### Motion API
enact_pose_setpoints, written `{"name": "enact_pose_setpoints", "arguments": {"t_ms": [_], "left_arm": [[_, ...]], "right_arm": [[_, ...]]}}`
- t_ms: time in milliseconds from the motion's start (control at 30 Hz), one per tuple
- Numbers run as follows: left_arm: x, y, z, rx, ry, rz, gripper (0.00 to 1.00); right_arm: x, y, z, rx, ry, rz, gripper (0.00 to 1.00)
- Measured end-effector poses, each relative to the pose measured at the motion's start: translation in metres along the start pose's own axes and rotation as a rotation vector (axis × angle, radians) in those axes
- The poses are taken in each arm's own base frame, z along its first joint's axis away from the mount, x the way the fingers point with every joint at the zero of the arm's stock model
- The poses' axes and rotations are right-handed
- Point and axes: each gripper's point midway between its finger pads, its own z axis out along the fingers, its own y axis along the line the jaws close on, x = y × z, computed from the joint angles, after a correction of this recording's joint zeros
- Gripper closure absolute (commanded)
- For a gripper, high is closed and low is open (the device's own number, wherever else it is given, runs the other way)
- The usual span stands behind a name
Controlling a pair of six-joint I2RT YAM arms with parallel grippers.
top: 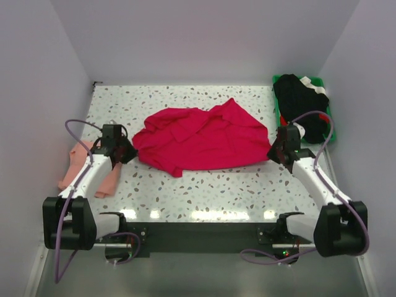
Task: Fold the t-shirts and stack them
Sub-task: Flatten the tshirt out
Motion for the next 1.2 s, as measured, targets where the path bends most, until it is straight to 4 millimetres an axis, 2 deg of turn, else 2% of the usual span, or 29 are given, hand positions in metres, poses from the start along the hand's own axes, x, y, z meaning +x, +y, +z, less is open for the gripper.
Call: {"name": "enact_pose_setpoints", "arguments": {"t_ms": [100,200,400,500,700,833,900,1067,1133,1200], "left_arm": [[-0.002,-0.001,-0.008,0.009,-0.015,0.005,1.00],[-0.006,-0.002,-0.018,0.022,-0.046,0.005,1.00],[-0.002,0.007,-0.041,0.024,-0.085,-0.003,1.00],[0.000,0.008,-0.050,0.030,-0.095,-0.010,0.95],[0.005,0.013,-0.056,0.013,-0.083,-0.018,0.79],[0.001,0.014,-0.059,-0.001,-0.092,-0.013,0.46],[-0.001,0.015,-0.058,-0.011,-0.098,-0.016,0.44],[0.008,0.012,-0.054,0.023,-0.071,-0.014,0.45],[0.027,0.016,-0.052,0.051,-0.069,-0.017,0.46],[0.058,0.013,-0.051,0.087,-0.020,0.013,0.47]], "right_arm": [[-0.010,0.002,-0.026,-0.044,-0.052,0.018,0.96],[-0.011,-0.001,-0.048,-0.066,-0.074,0.028,0.92],[0.001,-0.014,-0.072,-0.064,-0.068,0.037,0.88],[0.007,-0.020,-0.079,-0.057,-0.064,0.041,0.86],[0.012,-0.029,-0.079,-0.019,-0.043,0.040,0.85],[0.014,-0.034,-0.072,0.008,-0.022,0.044,0.77],[0.015,-0.034,-0.068,0.020,-0.007,0.043,0.77],[0.021,-0.026,-0.060,-0.023,0.037,0.010,0.66],[0.023,-0.018,-0.060,-0.074,0.040,-0.001,0.59],[0.026,-0.012,-0.061,-0.111,0.043,-0.017,0.56]]}}
